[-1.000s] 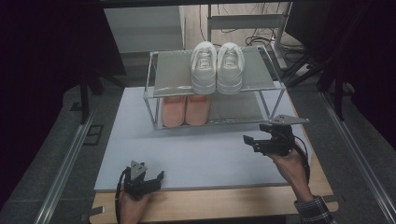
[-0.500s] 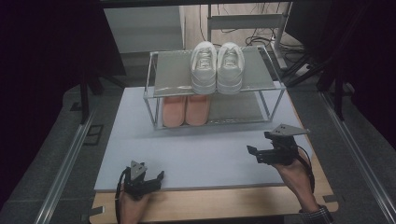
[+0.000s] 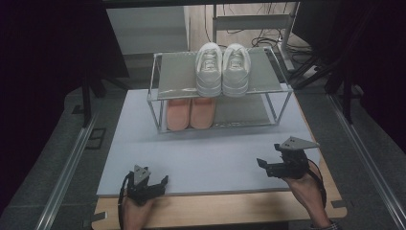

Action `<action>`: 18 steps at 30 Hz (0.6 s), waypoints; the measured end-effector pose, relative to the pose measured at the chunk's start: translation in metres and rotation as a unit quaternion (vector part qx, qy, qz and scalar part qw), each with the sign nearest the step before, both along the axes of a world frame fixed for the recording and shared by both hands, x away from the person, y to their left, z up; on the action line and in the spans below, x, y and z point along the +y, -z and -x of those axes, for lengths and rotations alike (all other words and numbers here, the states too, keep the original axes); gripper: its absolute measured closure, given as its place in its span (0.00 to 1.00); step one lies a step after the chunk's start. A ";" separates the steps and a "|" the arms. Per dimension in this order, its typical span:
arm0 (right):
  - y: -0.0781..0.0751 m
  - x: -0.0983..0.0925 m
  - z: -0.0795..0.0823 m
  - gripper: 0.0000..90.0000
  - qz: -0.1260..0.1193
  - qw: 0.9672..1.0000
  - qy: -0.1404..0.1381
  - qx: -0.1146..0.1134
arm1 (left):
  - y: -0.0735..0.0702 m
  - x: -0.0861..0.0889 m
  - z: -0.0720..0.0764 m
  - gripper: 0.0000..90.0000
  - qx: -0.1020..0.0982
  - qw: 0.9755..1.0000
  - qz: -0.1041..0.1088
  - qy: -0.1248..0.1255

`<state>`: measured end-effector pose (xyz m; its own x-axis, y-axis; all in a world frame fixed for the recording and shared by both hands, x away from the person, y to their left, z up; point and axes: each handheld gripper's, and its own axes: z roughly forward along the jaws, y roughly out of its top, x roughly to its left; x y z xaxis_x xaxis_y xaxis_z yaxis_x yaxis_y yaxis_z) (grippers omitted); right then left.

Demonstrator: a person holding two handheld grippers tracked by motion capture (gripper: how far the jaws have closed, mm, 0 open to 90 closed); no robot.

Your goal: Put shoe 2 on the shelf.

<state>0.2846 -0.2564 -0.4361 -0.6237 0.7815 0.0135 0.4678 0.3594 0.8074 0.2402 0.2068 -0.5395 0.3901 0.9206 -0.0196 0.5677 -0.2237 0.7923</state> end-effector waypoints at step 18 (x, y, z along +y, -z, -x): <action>0.033 -0.005 0.015 0.16 0.020 1.000 0.004 0.004 | 0.000 0.000 0.000 0.16 0.000 1.000 0.000 0.000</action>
<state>0.2693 -0.2610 -0.4692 -0.6178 0.7862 -0.0131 0.4770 0.3880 0.7886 0.2401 0.2067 -0.5395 0.3897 0.9207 -0.0185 0.5674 -0.2243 0.7923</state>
